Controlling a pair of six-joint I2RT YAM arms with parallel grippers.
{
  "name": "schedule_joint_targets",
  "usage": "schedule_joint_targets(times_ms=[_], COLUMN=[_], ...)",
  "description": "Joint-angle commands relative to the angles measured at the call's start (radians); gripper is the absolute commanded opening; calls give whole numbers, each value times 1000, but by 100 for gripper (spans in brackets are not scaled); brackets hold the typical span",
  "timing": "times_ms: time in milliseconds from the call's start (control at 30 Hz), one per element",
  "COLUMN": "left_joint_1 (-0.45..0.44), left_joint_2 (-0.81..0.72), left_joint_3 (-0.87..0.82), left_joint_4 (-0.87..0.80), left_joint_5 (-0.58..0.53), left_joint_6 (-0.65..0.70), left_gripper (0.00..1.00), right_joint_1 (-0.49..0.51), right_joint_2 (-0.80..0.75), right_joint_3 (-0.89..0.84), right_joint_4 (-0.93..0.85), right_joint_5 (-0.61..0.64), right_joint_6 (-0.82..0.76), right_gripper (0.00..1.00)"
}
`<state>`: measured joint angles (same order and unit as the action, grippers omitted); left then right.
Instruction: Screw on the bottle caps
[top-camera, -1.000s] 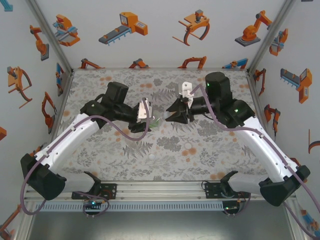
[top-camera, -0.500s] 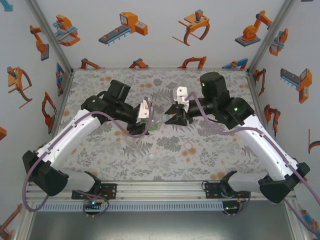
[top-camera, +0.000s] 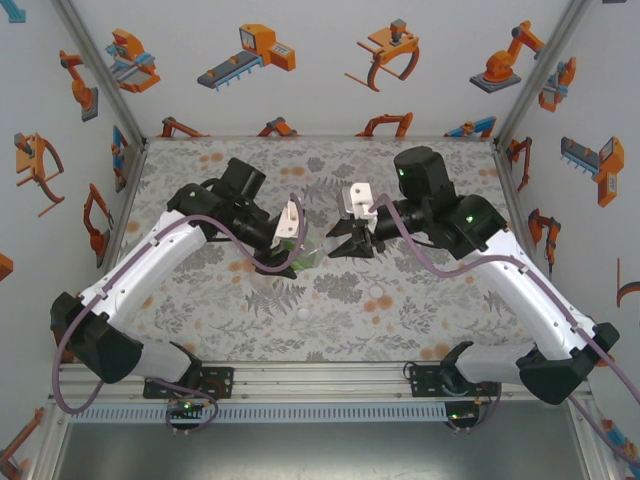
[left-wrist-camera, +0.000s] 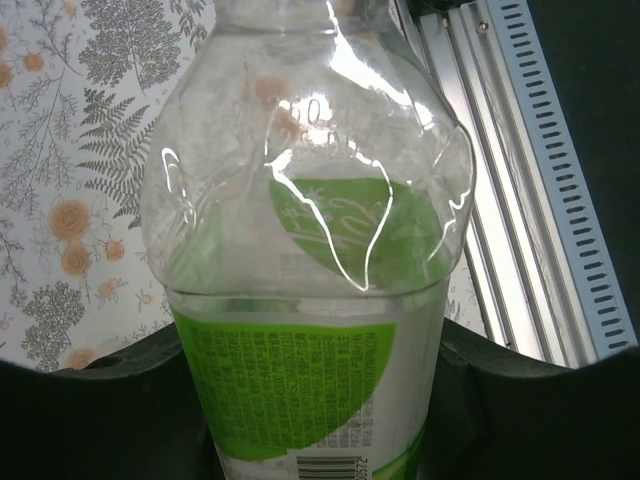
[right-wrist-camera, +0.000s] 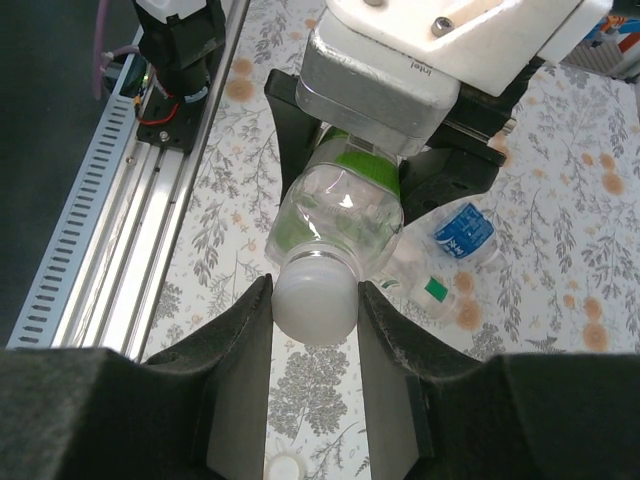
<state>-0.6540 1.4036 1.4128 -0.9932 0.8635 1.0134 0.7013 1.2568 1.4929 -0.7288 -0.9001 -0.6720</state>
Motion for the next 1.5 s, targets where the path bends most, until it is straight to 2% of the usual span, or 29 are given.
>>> schedule_joint_targets(times_ms=[0, 167, 400, 567, 800, 967, 1200, 1233, 1300, 1367, 1467], left_joint_1=[-16, -18, -17, -21, -24, -24, -26, -25, -26, -25, -24], left_joint_2=[-2, -53, -133, -126, -115, -103, -81, -76, -68, -63, -46], left_joint_3=[58, -34, -230, -266, -296, -292, -287, -284, -276, -275, -263], left_joint_4=[70, 271, 690, 792, 886, 897, 881, 876, 865, 846, 792], left_joint_5=[84, -20, -124, -200, -255, -290, -297, -297, -297, -297, -303], left_joint_6=[11, -83, -257, -309, -348, -352, -342, -340, -336, -327, -298], left_gripper=[0, 0, 0, 0, 0, 0, 0, 0, 0, 0, 0], right_joint_1=[26, 26, 19, -3, -57, -68, -72, -76, -89, -104, -118], right_joint_2=[37, 33, 26, 52, 77, 33, 41, 41, 39, 30, 19], right_joint_3=[8, -48, -147, -151, -218, -339, -345, -342, -341, -334, -302], right_joint_4=[-3, 126, 325, 295, 244, 327, 392, 399, 416, 425, 417], right_joint_5=[-8, 46, 304, 471, 584, 671, 659, 649, 629, 606, 576], right_joint_6=[56, 321, 881, 1226, 1727, 1872, 1890, 1888, 1884, 1881, 1830], right_gripper=[0, 0, 0, 0, 0, 0, 0, 2, 17, 36, 55])
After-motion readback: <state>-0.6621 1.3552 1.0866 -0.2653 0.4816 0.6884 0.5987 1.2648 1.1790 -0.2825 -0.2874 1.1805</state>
